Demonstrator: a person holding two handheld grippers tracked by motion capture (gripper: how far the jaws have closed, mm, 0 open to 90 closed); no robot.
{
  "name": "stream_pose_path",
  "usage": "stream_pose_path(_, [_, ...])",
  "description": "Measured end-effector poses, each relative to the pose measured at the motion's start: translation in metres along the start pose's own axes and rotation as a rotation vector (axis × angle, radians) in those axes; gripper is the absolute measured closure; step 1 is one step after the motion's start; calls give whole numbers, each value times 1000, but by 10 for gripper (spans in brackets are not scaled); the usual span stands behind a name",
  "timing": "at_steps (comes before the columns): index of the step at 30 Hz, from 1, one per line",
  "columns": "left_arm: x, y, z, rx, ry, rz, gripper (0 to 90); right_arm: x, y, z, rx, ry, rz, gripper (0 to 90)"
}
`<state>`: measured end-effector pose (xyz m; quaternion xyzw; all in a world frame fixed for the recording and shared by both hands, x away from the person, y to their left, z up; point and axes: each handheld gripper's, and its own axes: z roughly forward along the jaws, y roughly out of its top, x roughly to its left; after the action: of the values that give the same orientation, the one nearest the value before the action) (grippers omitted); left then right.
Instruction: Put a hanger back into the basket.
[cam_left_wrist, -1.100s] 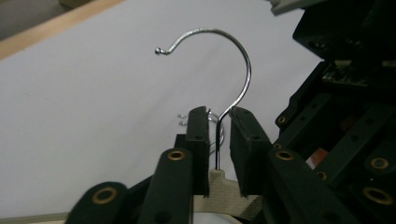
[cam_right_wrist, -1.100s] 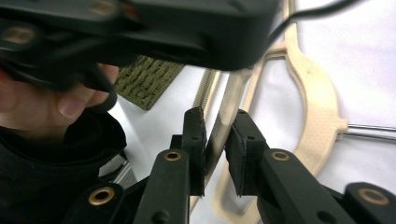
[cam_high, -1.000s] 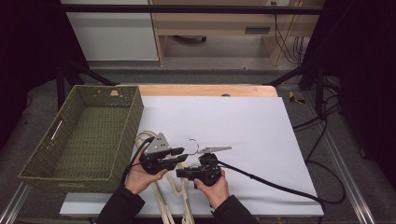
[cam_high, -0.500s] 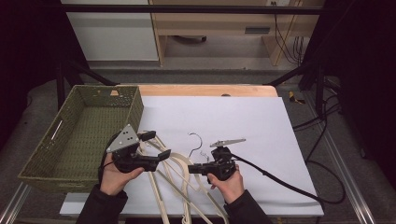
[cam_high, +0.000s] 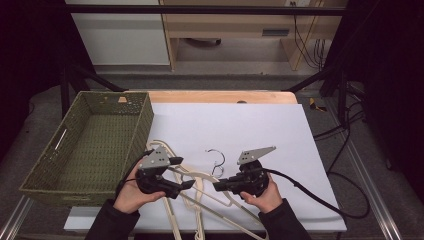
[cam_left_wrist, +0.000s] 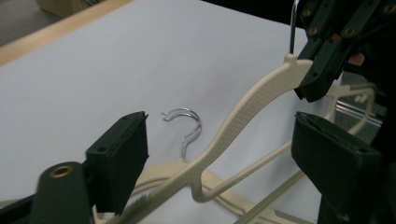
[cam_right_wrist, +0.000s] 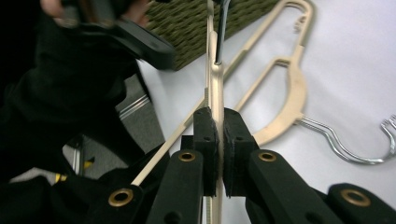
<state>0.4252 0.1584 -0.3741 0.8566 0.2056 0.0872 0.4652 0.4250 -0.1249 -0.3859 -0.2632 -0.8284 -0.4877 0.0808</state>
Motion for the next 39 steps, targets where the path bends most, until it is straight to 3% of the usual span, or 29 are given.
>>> stream_pose_path(2, [-3, 0, 5, 23, -17, 26, 266, 1, -1, 0, 7, 20, -17, 865])
stream_pose_path(3, [-5, 0, 7, 34, -21, 46, 341, 2, -1, 1, 18, 28, -45, 864])
stream_pose_path(4, [-5, 0, 8, 39, -28, 52, 341, 2, -1, 1, 18, 28, -45, 864])
stream_pose_path(12, [-9, -1, 12, 85, -95, 98, 651, 6, -3, 1, 46, 50, -92, 864])
stream_pose_path(14, [-11, 0, 12, 113, -102, 118, 689, 5, -3, 2, 50, 50, -99, 864])
stream_pose_path(18, [-13, 0, 11, 124, -107, 134, 726, 5, -3, 1, 49, 47, -103, 851])
stream_pose_path(21, [-16, 2, 10, 124, -127, 131, 773, 6, -2, -3, 22, 4, -135, 802])
stream_pose_path(22, [-19, 3, 10, 122, -127, 141, 803, 6, -2, -6, 2, -30, -155, 762])
stream_pose_path(26, [-23, 5, 9, 118, -127, 142, 836, 7, -1, -7, -22, -62, -171, 707])
stream_pose_path(28, [-24, 6, 9, 106, -126, 144, 846, 7, -2, -9, -59, -96, -190, 646])
stream_pose_path(30, [-26, 7, 8, 98, -95, 157, 851, 8, -2, -10, -72, -116, -201, 626])
stream_pose_path(31, [-26, 7, 6, 79, -65, 150, 851, 8, -2, -13, -96, -147, -213, 540])
stream_pose_path(32, [-26, 7, 6, 79, -65, 150, 852, 8, -2, -13, -96, -147, -213, 540])
stream_pose_path(34, [-22, 7, 2, 60, -38, 129, 852, 8, -2, -21, -141, -200, -227, 467])
stream_pose_path(35, [-20, 8, -3, 40, -11, 104, 851, 6, -3, -29, -181, -229, -216, 393])
stream_pose_path(36, [-20, 8, -3, 40, -11, 104, 851, 6, -3, -29, -181, -229, -216, 393])
stream_pose_path(37, [-18, 8, -6, 22, 15, 86, 851, 5, -3, -32, -195, -241, -210, 354])
stream_pose_path(39, [-15, 9, -12, -2, 56, 59, 851, -1, -6, -45, -241, -322, -173, 223])
